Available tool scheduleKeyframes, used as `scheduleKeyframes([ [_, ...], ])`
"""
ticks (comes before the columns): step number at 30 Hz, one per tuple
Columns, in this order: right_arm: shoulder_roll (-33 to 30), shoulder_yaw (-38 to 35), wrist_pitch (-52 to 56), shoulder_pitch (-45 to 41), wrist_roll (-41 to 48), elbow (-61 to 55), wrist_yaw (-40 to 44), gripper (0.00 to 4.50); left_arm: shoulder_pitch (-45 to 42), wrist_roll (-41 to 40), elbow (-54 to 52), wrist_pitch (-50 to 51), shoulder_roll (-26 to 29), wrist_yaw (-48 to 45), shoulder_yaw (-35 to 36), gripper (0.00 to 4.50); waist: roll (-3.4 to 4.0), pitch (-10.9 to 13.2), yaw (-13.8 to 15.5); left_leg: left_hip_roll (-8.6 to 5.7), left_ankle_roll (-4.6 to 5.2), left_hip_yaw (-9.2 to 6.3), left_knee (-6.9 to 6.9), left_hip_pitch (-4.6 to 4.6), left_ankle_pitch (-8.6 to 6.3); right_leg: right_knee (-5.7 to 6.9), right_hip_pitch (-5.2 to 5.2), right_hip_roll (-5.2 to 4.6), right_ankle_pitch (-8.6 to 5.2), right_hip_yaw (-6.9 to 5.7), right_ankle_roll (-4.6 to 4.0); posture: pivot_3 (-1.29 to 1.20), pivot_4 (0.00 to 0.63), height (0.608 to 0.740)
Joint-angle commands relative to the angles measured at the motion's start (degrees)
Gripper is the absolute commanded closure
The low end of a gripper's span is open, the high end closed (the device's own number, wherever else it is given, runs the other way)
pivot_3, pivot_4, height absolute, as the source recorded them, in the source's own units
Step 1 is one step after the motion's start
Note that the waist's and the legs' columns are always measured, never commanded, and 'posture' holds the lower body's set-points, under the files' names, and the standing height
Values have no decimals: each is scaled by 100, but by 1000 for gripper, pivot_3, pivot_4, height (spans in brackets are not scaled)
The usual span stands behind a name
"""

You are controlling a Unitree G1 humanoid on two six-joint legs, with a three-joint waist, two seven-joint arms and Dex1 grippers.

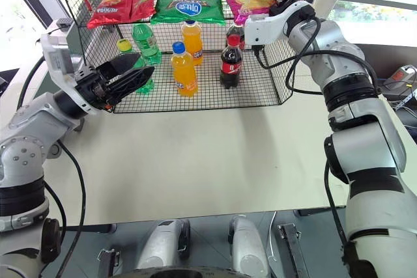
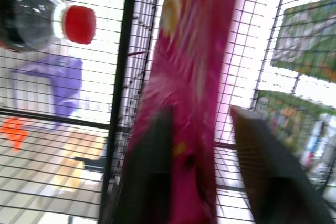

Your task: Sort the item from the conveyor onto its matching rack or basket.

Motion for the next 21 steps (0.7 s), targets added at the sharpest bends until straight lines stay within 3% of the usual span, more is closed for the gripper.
scheduleKeyframes([
  [1,-46,-186,-72,-170,314,-212,183,638,8,-31,-246,-119,14,29,115,718,-1,0,-3,1,0,-1,0,0,0,0,0,1,0,0,0,0,150,740],
  [2,-64,-226,-129,-144,452,-297,365,80,11,-33,-248,-118,17,28,113,718,-1,0,-4,1,0,-1,1,1,0,2,1,1,0,0,0,0,150,740],
  [3,-65,-335,-153,-94,698,-414,614,25,10,-33,-248,-116,18,26,109,718,-1,0,-4,1,0,-1,1,2,0,3,1,1,0,0,0,0,150,740],
  [10,-178,-799,-115,163,2158,-1058,2662,25,26,14,-200,-160,-18,-24,63,718,-1,0,8,2,0,-1,1,2,0,2,2,1,2,-1,3,0,150,740],
  [17,-295,-1118,31,554,2817,-1732,3323,25,110,73,-222,-119,-53,167,86,718,-1,0,23,2,0,-1,0,2,0,1,3,1,2,-1,3,0,150,740],
  [21,-378,-2012,778,1346,4015,-2920,3642,25,167,534,-160,-237,57,575,189,718,-1,0,49,1,0,-1,1,1,0,-1,3,0,2,-2,4,0,150,740],
])
